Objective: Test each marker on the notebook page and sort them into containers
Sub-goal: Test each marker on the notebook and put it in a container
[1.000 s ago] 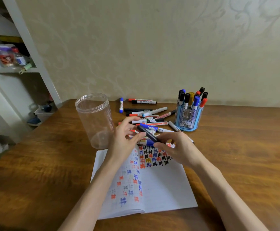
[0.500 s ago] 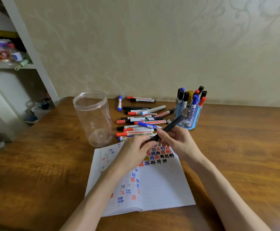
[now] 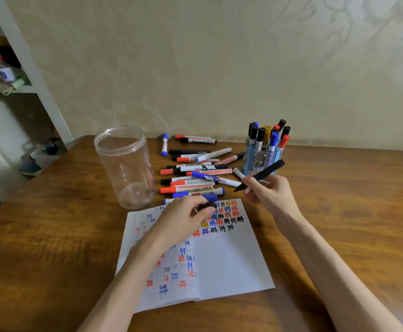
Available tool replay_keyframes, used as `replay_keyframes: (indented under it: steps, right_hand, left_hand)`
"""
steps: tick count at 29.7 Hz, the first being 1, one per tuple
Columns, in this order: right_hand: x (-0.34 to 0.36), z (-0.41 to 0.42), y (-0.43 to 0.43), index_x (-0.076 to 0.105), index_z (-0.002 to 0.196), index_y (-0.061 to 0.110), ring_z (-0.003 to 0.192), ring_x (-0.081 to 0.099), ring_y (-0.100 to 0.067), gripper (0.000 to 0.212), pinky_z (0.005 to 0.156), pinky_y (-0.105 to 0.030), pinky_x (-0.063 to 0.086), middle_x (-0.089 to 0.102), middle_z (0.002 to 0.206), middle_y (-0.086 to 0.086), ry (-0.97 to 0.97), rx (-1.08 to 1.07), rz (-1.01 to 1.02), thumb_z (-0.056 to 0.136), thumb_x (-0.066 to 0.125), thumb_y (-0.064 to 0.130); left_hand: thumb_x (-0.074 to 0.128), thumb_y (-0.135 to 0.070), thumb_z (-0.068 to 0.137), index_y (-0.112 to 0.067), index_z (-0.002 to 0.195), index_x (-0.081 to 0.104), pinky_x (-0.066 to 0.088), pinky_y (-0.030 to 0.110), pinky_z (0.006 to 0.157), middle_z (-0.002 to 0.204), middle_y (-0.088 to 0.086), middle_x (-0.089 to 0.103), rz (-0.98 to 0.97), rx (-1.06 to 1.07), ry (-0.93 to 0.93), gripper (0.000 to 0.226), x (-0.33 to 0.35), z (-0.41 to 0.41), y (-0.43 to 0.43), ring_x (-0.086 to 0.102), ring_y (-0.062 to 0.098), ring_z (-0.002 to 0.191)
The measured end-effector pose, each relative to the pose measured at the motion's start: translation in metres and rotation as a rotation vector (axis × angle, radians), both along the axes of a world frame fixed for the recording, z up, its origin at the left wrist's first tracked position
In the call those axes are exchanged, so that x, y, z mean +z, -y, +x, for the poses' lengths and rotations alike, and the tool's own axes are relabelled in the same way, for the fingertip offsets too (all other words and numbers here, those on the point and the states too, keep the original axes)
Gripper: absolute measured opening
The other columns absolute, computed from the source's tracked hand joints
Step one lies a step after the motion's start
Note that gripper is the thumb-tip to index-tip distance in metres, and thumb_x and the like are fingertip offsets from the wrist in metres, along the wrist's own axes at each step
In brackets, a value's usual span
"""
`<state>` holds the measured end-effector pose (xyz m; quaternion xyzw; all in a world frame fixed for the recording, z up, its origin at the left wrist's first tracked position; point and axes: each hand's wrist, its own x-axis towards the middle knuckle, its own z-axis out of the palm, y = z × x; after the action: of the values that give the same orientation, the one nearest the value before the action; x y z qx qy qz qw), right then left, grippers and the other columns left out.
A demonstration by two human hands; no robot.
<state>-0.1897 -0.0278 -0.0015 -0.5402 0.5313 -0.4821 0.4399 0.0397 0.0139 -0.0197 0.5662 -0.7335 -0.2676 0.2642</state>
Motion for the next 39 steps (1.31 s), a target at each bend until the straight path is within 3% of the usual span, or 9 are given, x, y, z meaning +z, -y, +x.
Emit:
replay_keyframes:
  steps: [3,6,10,14,22,27,33,39]
  right_hand:
    - [-0.008,-0.002,-0.012,0.072,0.103,0.013,0.065,0.069,-0.006,0.015,0.061,-0.018,0.054,0.077,0.078,-0.003,-0.068,0.018,0.051,0.096,0.075,0.026]
    - [-0.021,-0.003,-0.025,0.074,0.099,0.011,0.064,0.07,-0.001,0.013,0.058,-0.015,0.052,0.077,0.076,0.001,-0.13,0.06,0.052,0.097,0.074,0.023]
    - [-0.032,-0.003,-0.034,0.076,0.092,0.016,0.082,0.076,-0.006,0.006,0.066,-0.022,0.059,0.079,0.088,0.003,-0.193,0.039,-0.041,0.096,0.073,0.02]
    - [-0.037,-0.006,-0.033,0.076,0.085,0.018,0.083,0.076,-0.009,0.008,0.068,-0.025,0.06,0.079,0.084,0.006,-0.246,0.049,-0.118,0.093,0.074,0.019]
    - [-0.04,-0.008,-0.03,0.075,0.094,0.015,0.088,0.076,-0.005,0.011,0.071,-0.025,0.063,0.08,0.095,0.005,-0.27,0.108,-0.076,0.095,0.073,0.027]
    - [-0.04,-0.006,-0.032,0.076,0.094,0.013,0.072,0.072,0.002,0.014,0.057,-0.017,0.053,0.078,0.088,0.007,-0.324,0.123,-0.081,0.096,0.074,0.027]
    - [-0.043,-0.008,-0.03,0.074,0.092,0.017,0.081,0.074,-0.008,0.012,0.066,-0.027,0.061,0.078,0.089,0.006,-0.36,0.1,-0.125,0.095,0.072,0.028]
    - [-0.042,-0.007,-0.032,0.075,0.093,0.015,0.083,0.075,-0.007,0.013,0.067,-0.025,0.06,0.079,0.094,0.005,-0.335,0.139,-0.113,0.095,0.073,0.028]
  left_hand:
    - [0.059,-0.046,0.1,-0.031,0.094,0.069,0.058,0.034,0.074,0.084,-0.011,0.072,-0.04,0.001,0.018,0.02,-0.001,-0.005,0.001,0.067,0.004,0.08]
    - [0.059,-0.047,0.099,-0.032,0.095,0.067,0.051,0.028,0.067,0.084,-0.015,0.07,-0.102,0.015,-0.049,0.017,-0.006,-0.011,-0.001,0.065,0.004,0.08]
    - [0.056,-0.053,0.097,-0.027,0.113,0.07,0.057,0.032,0.077,0.1,-0.014,0.072,-0.153,-0.012,-0.087,0.034,-0.015,-0.011,-0.008,0.066,0.004,0.094]
    - [0.059,-0.049,0.096,-0.024,0.115,0.072,0.056,0.029,0.077,0.103,-0.015,0.073,-0.183,-0.026,-0.056,0.034,-0.016,-0.01,-0.011,0.066,0.0,0.094]
    - [0.051,-0.058,0.092,-0.027,0.114,0.071,0.056,0.027,0.075,0.099,-0.018,0.071,-0.18,-0.021,-0.039,0.043,-0.015,-0.01,-0.014,0.066,0.001,0.092]
    - [0.053,-0.057,0.093,-0.027,0.117,0.07,0.057,0.028,0.075,0.1,-0.017,0.072,-0.177,-0.013,-0.032,0.042,-0.015,-0.01,-0.014,0.066,0.001,0.092]
    - [0.053,-0.057,0.094,-0.025,0.116,0.07,0.056,0.032,0.076,0.101,-0.016,0.072,-0.19,-0.008,-0.069,0.042,-0.014,-0.008,-0.016,0.067,0.004,0.094]
    - [0.053,-0.056,0.094,-0.027,0.121,0.069,0.057,0.029,0.077,0.105,-0.016,0.072,-0.189,-0.005,-0.064,0.043,-0.014,-0.008,-0.015,0.066,0.001,0.097]
